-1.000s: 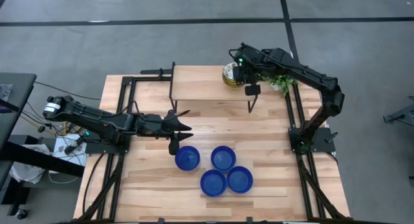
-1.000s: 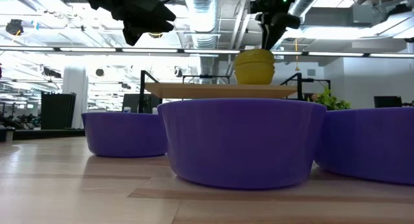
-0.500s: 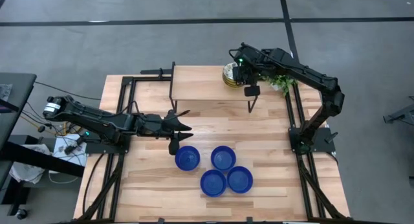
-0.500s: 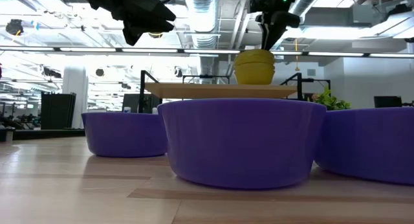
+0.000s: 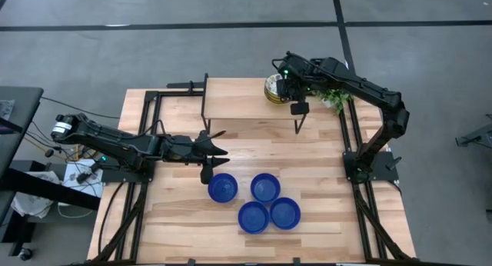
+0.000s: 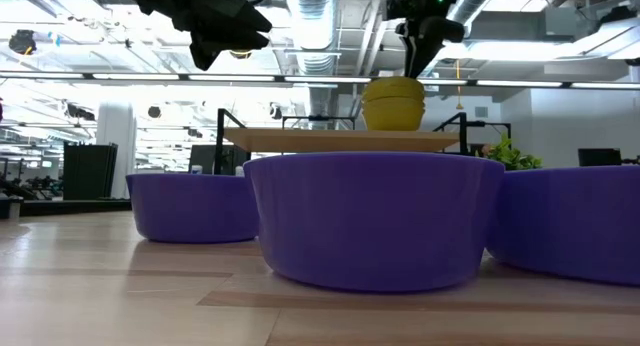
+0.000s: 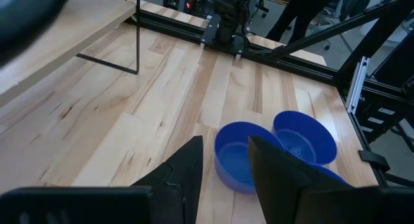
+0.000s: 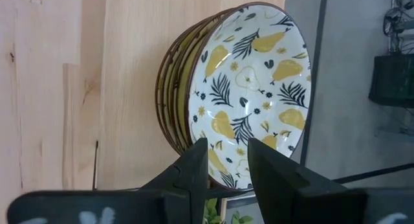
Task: Pick & Place Mini bowls
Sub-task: Stack the yellow bowl on top of the yellow bowl on the shelf, then put the blue bowl on the shelf
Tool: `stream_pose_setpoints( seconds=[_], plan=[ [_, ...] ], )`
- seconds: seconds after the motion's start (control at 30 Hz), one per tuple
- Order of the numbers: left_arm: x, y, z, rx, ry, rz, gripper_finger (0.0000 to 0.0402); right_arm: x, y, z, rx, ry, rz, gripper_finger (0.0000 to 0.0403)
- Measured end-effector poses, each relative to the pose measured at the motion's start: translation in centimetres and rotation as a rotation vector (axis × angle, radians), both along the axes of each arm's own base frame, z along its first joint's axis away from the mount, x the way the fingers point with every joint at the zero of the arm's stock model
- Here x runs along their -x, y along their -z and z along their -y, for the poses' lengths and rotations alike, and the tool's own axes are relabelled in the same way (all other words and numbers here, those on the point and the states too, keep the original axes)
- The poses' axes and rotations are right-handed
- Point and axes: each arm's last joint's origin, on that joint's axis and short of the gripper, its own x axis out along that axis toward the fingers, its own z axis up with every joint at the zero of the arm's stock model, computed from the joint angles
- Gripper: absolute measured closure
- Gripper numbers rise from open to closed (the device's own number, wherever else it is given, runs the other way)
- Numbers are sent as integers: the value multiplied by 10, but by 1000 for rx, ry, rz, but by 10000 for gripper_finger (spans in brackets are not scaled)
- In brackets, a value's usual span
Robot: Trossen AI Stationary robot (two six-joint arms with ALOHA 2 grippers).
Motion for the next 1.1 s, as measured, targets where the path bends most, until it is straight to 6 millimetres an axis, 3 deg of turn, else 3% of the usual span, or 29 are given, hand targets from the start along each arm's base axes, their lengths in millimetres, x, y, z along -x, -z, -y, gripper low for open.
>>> stream_pose_setpoints(
  seconds=[0.33, 0.5, 0.8, 1.1],
  plan=[
    [0, 0, 0, 0, 0, 0, 280, -1, -5, -5, 49, -1, 9, 303],
    [0, 0, 0, 0, 0, 1, 280, 0, -21, -13, 104, -13, 35, 303],
    [0, 0, 0, 0, 0, 1, 280, 4, -49, -37, 96, -59, 79, 303],
    [0, 0, 0, 0, 0, 1, 280, 25, -64, -70, -15, -107, 132, 303]
  ],
)
